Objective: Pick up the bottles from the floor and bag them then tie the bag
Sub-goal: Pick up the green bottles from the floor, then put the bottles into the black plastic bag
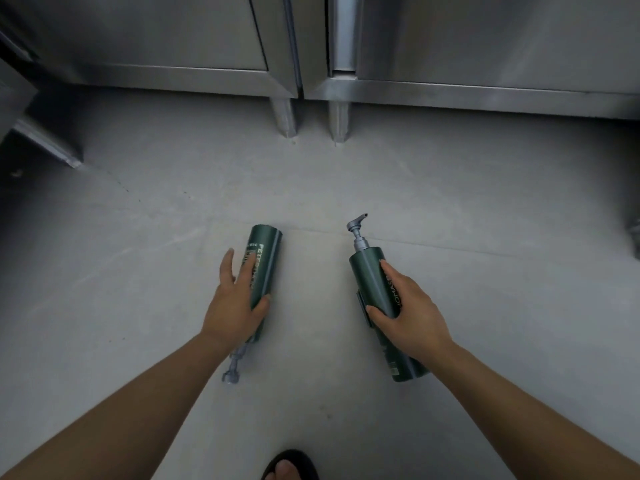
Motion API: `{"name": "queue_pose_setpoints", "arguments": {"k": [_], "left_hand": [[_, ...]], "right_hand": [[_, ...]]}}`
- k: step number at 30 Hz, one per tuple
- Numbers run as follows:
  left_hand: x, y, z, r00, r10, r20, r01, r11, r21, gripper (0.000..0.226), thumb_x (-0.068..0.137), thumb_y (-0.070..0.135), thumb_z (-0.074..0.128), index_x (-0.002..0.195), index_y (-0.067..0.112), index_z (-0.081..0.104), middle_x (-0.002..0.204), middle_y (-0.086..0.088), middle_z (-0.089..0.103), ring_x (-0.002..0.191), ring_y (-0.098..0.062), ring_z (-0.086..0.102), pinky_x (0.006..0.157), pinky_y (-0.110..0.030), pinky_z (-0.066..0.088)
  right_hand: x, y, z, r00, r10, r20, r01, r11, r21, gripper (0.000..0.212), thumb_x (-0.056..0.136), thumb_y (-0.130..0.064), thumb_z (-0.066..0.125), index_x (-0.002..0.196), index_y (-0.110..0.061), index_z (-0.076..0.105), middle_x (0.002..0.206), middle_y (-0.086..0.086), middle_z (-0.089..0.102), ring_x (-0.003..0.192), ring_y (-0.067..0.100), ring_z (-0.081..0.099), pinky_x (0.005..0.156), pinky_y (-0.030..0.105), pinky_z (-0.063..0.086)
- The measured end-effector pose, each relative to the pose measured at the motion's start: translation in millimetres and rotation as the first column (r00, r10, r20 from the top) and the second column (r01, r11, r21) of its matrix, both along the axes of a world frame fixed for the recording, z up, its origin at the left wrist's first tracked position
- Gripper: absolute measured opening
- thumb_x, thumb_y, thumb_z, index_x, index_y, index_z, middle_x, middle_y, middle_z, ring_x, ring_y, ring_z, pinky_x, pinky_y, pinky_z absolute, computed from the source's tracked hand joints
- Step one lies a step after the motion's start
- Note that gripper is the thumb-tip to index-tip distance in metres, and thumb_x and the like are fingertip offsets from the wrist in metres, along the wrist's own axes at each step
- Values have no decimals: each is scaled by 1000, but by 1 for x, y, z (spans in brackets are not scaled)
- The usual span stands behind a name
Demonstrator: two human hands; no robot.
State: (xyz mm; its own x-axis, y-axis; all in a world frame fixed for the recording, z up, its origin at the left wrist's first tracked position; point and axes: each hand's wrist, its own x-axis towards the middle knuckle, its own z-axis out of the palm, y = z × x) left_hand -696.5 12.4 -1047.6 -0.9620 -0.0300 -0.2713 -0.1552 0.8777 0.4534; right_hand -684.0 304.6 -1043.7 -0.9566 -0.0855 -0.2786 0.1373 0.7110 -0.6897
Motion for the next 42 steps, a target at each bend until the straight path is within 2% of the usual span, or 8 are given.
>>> {"name": "queue_pose_setpoints", "arguments": {"k": [4,11,16,22,26,34,39,42], "left_hand": [[-11,25,1,997,-10,76,10,1000,2,83,89,28,60,149,22,3,146,-16,27,109,-38,53,82,-43,50],[-24,79,102,908,-401,122,419,876,-239,76,89,27,53,150,21,7,146,-17,28,101,-36,52,73,-43,51],[-23,131,261,860,-502,98,511,839,-188,75,91,32,49,150,25,2,148,-13,24,104,-34,49,77,-43,51],[-15,182,498,828,-561,-6,561,827,-31,75,89,30,54,150,24,10,144,-13,30,106,-32,50,83,-41,50],[6,212,645,837,-543,-75,548,828,119,76,87,29,58,148,31,12,142,-11,33,108,-28,51,80,-30,45],[57,278,804,709,-689,-152,693,640,333,81,86,32,60,142,52,4,134,4,36,104,-3,38,82,-21,32],[114,357,830,516,-839,-170,829,440,345,78,88,31,59,144,48,9,137,5,37,105,2,36,84,-17,30],[160,414,838,376,-908,-185,894,303,329,75,89,29,57,147,39,10,137,5,36,105,7,34,75,1,25]], "right_hand": [[9,37,6,998,-69,7,69,998,7,80,83,-41,63,147,-36,16,140,-5,44,107,12,52,79,22,39],[37,87,95,979,-196,64,193,980,45,78,85,-43,57,147,-37,11,131,-3,47,87,8,47,71,24,40],[62,111,246,966,-242,95,234,968,89,78,86,-45,54,147,-37,6,128,-1,47,86,11,50,71,28,45],[78,127,491,931,-364,31,364,931,29,77,88,-42,53,147,-36,5,130,1,43,94,13,50,79,27,42],[113,138,646,886,-464,-15,465,885,18,77,87,-40,55,147,-34,8,133,1,42,101,13,50,83,25,40],[227,151,793,628,-771,-107,775,632,0,74,84,-42,59,145,-38,17,133,-6,42,97,0,42,82,19,34],[306,172,810,378,-916,-136,920,389,-58,73,85,-36,61,146,-34,21,133,-2,44,99,1,41,84,16,31],[364,195,815,244,-960,-136,963,256,-83,74,85,-34,62,146,-33,22,133,-1,44,101,-1,41,81,10,27]]}}
